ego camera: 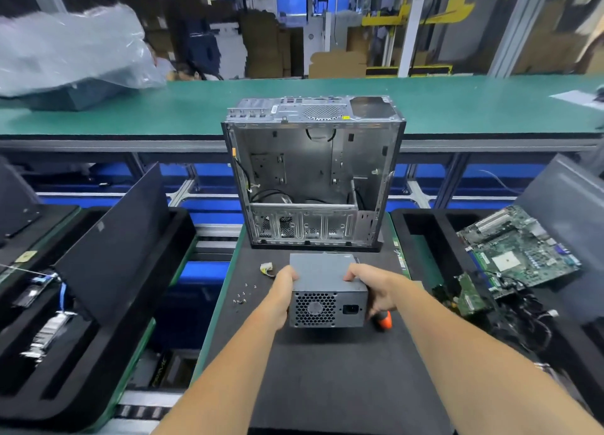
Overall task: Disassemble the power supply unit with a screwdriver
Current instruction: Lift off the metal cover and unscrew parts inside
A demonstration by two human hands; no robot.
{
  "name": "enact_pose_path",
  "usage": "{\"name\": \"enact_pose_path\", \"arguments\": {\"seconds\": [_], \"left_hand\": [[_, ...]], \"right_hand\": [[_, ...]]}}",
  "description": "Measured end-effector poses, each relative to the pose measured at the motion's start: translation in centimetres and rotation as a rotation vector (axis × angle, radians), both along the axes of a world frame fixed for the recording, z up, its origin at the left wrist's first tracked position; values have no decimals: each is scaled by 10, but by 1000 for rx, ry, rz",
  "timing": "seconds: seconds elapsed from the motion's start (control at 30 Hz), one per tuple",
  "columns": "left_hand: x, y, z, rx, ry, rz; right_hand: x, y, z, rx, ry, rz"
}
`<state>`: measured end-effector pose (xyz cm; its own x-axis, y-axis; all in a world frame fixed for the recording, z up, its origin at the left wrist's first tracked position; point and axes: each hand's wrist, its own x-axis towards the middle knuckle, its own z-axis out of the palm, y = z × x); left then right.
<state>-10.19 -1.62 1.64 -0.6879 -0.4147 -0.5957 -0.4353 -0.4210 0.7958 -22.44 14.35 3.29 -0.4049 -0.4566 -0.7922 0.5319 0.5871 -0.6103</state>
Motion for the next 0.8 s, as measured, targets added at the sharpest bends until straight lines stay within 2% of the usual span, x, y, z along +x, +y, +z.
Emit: {"name": "enact_pose_path", "arguments": {"seconds": [0.23, 0.5, 0.8], "left_hand": [[5, 4, -32, 24, 5, -9], [9, -1, -22, 3, -19, -105], [-6, -16, -35, -94, -162, -268]], "right_hand": [[11, 1, -27, 25, 93, -75], [15, -3, -26, 28, 174, -121], [18, -12, -29, 88, 189, -192]]}}
